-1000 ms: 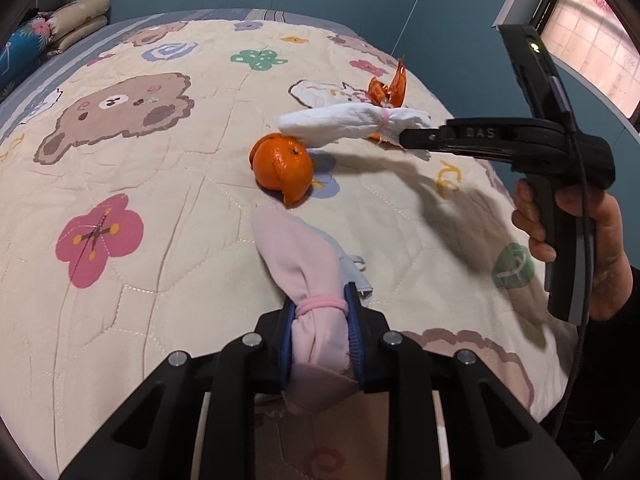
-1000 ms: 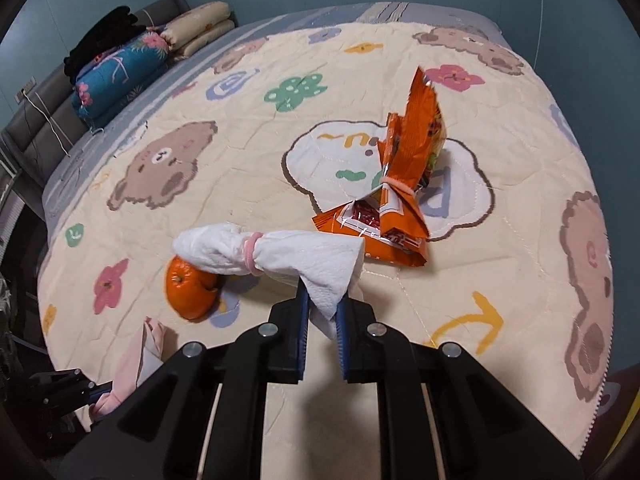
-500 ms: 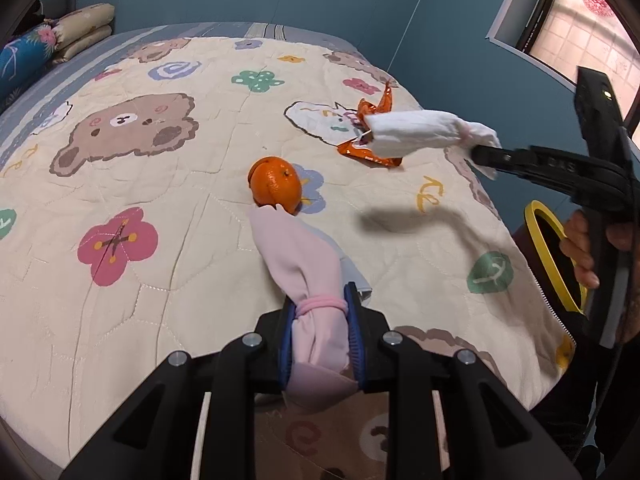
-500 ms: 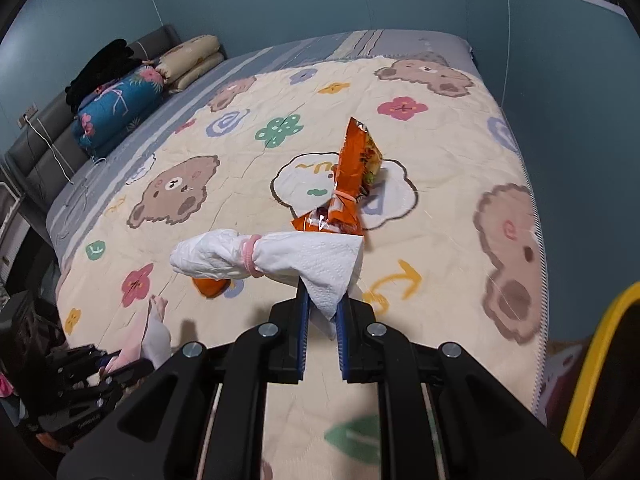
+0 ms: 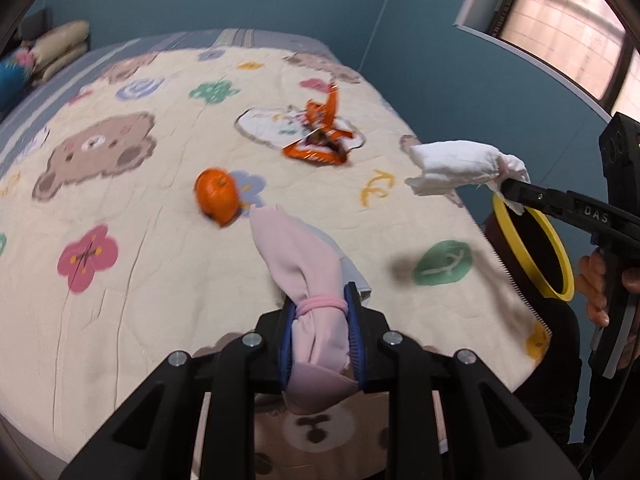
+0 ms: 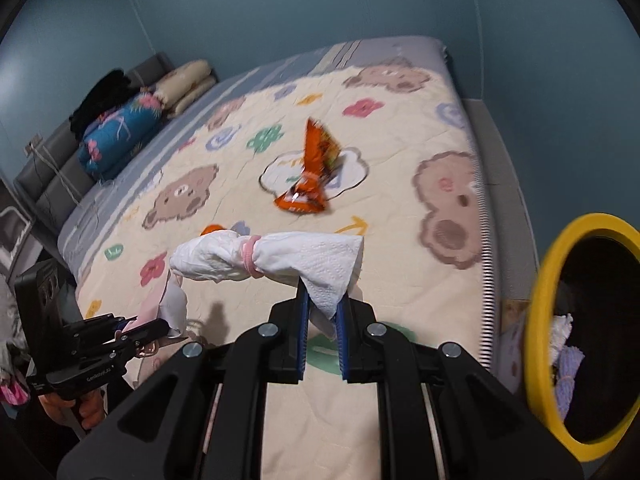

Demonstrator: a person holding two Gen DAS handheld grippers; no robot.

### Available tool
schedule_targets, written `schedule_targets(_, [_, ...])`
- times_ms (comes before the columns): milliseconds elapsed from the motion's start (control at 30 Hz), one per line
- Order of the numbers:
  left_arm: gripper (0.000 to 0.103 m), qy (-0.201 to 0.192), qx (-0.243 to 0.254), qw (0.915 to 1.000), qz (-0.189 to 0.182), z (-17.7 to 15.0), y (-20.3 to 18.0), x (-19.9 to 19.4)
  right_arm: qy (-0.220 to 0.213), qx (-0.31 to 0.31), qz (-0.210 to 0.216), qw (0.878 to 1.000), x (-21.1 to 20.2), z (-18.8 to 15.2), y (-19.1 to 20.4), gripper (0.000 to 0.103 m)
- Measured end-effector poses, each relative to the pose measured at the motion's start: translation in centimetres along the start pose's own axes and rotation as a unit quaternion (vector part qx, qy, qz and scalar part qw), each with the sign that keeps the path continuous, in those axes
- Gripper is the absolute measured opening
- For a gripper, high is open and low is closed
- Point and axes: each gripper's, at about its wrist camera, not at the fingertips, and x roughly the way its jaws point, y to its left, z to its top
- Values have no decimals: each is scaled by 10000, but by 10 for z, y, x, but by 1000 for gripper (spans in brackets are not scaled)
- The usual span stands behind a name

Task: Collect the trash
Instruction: 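Carry the pink cloth and tissue bundle to the yellow bin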

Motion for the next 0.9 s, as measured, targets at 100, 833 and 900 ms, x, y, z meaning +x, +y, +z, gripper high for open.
schedule_targets(100, [21, -71, 118, 9999, -78, 9, -16, -4, -226, 155, -50, 9996, -25, 2, -16, 12])
schedule_targets(833, [21, -513, 818, 9899, -1040, 84, -150, 5, -1237, 1106, -874, 9823, -136, 4, -124, 12])
schedule_targets(900, [21, -498, 908, 9881, -1139, 87, -164, 11, -1307, 1228, -975, 9789, -143, 4, -136, 12])
